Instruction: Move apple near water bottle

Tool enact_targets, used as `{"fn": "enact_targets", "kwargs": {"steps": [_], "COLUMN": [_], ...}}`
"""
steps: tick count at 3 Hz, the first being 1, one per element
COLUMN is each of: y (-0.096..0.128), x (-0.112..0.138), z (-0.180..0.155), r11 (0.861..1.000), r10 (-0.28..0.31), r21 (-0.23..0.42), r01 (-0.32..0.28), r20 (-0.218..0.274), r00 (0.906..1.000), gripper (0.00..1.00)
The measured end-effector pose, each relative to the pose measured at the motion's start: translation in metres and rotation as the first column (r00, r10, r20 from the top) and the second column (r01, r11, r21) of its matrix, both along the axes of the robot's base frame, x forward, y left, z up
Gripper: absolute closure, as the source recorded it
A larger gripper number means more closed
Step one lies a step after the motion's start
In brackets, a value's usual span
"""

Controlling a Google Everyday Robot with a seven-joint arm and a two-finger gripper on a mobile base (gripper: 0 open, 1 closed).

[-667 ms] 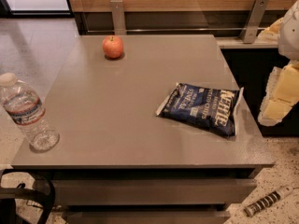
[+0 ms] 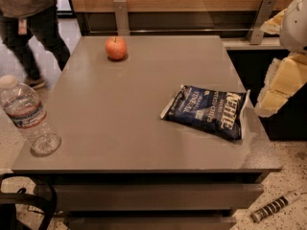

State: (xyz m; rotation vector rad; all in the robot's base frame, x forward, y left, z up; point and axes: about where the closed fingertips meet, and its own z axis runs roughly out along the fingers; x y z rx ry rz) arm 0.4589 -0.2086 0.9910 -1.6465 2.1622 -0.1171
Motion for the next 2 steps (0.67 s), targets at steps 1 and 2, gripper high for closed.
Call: {"fn": "enact_targets", "kwargs": {"steps": [1,2], "y": [0.021,0.068], "x": [0.040,0.100], "z": [0.008,0.021], "r11": [0.990,0.930], "r10": [-0.020,-0.021], "r21": [0.144,0.363], "r01": [0.008,-0.050], "r20": [0.080,0.191], "r00": [0.9966,0.9814], "gripper": [0.00,0.00]}}
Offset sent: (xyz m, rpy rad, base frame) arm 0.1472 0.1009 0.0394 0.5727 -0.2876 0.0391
